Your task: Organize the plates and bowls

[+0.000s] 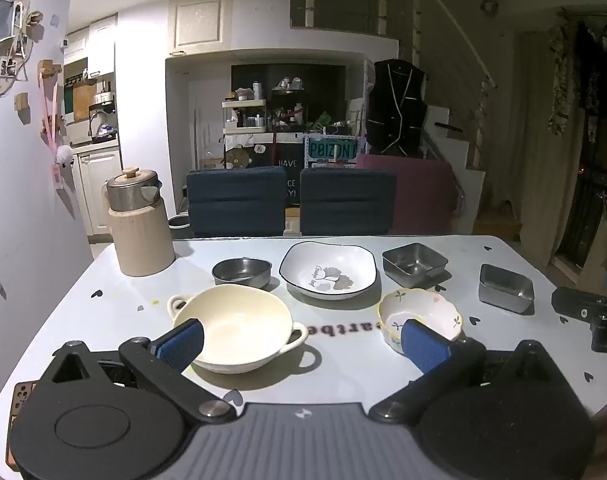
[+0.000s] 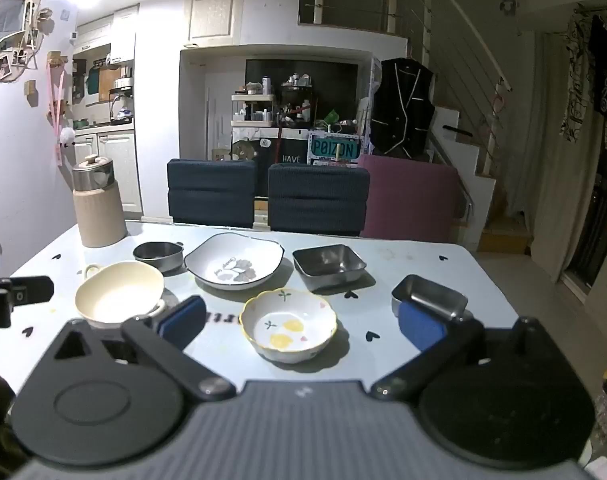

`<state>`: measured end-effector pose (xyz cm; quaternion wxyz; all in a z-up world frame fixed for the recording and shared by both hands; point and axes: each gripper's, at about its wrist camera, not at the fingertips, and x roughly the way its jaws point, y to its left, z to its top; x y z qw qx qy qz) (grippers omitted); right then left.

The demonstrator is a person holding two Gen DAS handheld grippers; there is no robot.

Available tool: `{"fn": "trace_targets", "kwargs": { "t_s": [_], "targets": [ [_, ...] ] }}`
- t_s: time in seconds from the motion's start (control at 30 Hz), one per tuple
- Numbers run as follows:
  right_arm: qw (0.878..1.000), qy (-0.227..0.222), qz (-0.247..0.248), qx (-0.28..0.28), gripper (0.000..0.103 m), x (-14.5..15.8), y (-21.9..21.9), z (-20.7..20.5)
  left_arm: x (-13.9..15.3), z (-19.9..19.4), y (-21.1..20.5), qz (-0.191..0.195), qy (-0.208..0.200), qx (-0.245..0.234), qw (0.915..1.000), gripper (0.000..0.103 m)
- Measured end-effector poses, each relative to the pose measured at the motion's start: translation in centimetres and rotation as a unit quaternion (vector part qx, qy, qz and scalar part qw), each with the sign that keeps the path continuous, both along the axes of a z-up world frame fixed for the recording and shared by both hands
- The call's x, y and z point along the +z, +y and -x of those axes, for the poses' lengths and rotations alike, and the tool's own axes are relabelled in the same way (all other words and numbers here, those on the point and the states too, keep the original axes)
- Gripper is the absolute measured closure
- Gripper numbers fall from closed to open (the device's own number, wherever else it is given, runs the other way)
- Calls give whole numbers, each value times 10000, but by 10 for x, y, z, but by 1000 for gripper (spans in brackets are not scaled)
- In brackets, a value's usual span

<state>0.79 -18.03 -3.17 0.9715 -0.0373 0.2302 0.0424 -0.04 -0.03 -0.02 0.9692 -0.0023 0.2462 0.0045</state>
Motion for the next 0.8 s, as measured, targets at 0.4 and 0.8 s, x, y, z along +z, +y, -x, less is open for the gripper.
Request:
{"fn": "trace_targets", "kwargs": {
  "t_s": [0.4, 0.8],
  "targets": [
    [10000, 31, 12, 3, 0, 0, 1, -1, -1, 3, -1, 31, 18, -27, 10000, 0],
    [10000, 53, 29, 9, 0, 0, 0, 0, -2, 0, -2, 35, 30, -37, 10000, 0]
  ]
}}
